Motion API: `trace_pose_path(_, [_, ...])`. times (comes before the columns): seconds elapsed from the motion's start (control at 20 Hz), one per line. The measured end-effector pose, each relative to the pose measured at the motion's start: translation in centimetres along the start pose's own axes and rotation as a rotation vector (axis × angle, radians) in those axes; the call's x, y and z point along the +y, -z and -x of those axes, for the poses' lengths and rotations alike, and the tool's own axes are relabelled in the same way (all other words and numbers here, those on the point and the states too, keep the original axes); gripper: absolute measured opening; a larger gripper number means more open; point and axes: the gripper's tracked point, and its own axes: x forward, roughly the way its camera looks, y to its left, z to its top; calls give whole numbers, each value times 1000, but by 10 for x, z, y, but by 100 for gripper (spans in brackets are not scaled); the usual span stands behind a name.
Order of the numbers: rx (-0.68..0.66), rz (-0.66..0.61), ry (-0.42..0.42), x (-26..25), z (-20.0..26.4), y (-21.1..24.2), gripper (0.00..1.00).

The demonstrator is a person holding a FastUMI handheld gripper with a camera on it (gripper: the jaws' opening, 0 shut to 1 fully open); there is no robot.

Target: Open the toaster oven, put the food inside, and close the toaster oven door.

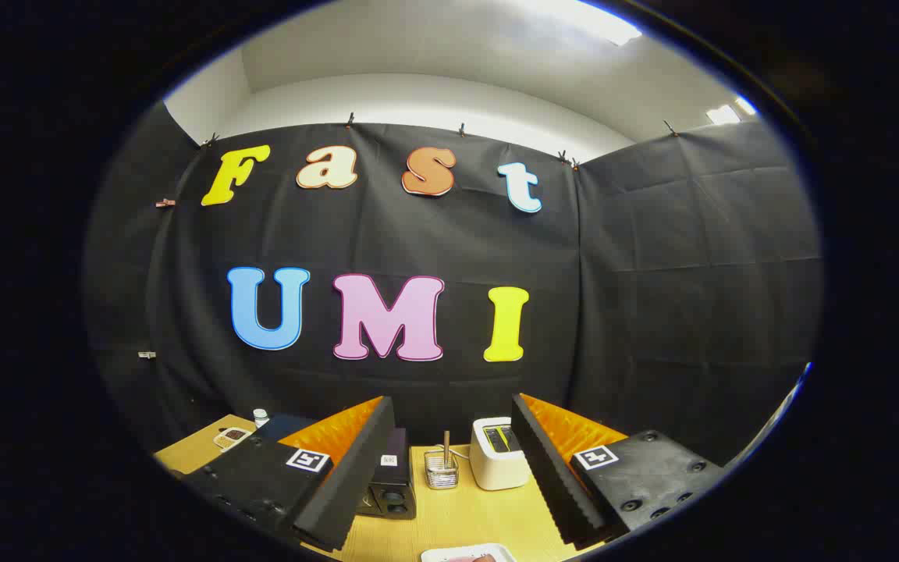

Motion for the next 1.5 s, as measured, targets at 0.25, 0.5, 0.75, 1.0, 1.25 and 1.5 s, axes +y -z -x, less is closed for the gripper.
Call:
trace_pose_path(0.25, [0, -5, 3, 1, 2, 1, 98])
trace_pose_path(0.5, [1, -12, 5, 2, 3, 1, 98])
trace_pose_path(0.75, [-4, -3, 1, 2, 4, -1, 98])
trace_pose_path(1.0, [4, -14, -20, 14, 11, 2, 98])
trace_pose_path(1.25, [15, -30, -76, 54, 10, 8, 98])
trace_pose_path(1.5, [75, -39, -165, 127, 3, 42, 98])
